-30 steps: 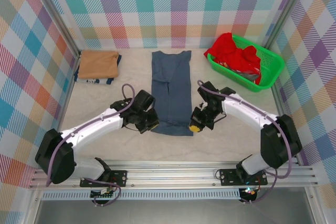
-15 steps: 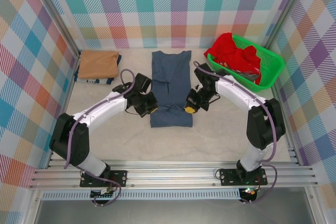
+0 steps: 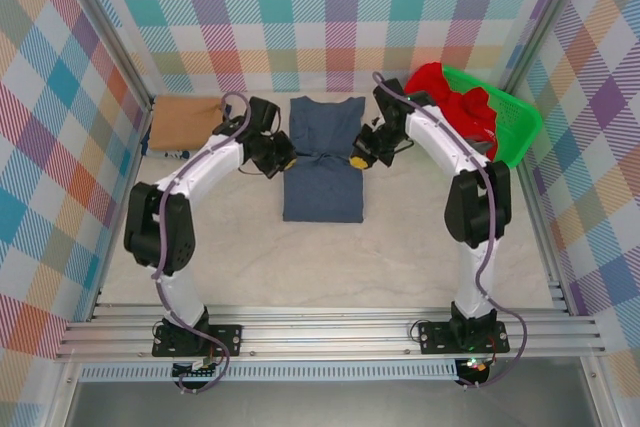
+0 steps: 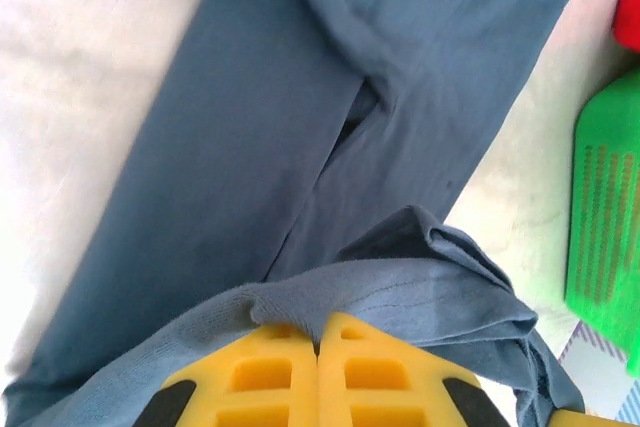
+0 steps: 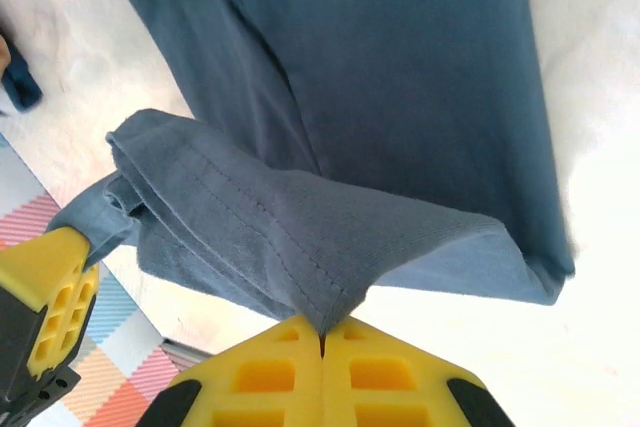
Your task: Fold and stack the t-shirts
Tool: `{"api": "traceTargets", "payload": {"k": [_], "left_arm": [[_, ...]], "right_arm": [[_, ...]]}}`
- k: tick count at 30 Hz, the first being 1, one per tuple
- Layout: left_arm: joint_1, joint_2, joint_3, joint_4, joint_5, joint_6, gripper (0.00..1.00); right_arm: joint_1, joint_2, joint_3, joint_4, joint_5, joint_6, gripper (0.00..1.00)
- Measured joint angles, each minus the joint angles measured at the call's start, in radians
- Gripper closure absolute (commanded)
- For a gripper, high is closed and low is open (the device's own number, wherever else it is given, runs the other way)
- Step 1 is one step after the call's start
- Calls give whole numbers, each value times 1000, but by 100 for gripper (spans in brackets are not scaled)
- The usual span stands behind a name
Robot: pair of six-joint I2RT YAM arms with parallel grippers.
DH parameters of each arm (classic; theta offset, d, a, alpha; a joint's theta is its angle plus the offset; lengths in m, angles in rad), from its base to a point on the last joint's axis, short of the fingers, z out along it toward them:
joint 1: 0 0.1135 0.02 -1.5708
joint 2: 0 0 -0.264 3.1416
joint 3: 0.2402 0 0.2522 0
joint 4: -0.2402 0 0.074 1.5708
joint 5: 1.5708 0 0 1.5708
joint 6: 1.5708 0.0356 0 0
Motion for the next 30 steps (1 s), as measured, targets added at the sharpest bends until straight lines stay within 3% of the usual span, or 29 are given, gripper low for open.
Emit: {"api": "traceTargets", "payload": {"k": [2, 3, 5, 6, 8, 11, 13, 18, 22, 24, 30], "left_arm": [[12, 70, 68, -4, 8, 15, 94], [17, 110, 105, -3, 14, 26, 84], [26, 179, 159, -3, 24, 45, 61], [32, 214, 184, -6, 28, 50, 51], [40, 266, 217, -20, 30, 63, 41], [45, 282, 222, -73, 5, 71, 40], [45, 248, 203, -87, -21, 79, 42], [32, -29, -101, -56, -24, 54, 49], [-2, -192, -344, -15, 19, 30, 43], [-23, -199, -438, 33, 54, 22, 28], [-56, -135, -508, 129, 111, 6, 29]], "right_arm": [[-18, 70, 77, -9, 0, -8, 100], [-25, 107, 112, -12, -1, -10, 97], [-37, 175, 161, -17, -7, -12, 71], [-43, 207, 178, -21, -5, -14, 63], [-51, 253, 196, -32, 16, -21, 53], [-53, 253, 164, -37, 66, -35, 45], [-53, 196, 98, -17, 97, -44, 44], [-38, -72, -201, 61, 124, -63, 49], [25, -247, -474, 137, 104, -52, 49], [59, -271, -587, 197, 73, -30, 49], [82, -216, -695, 315, 21, 13, 50]]}}
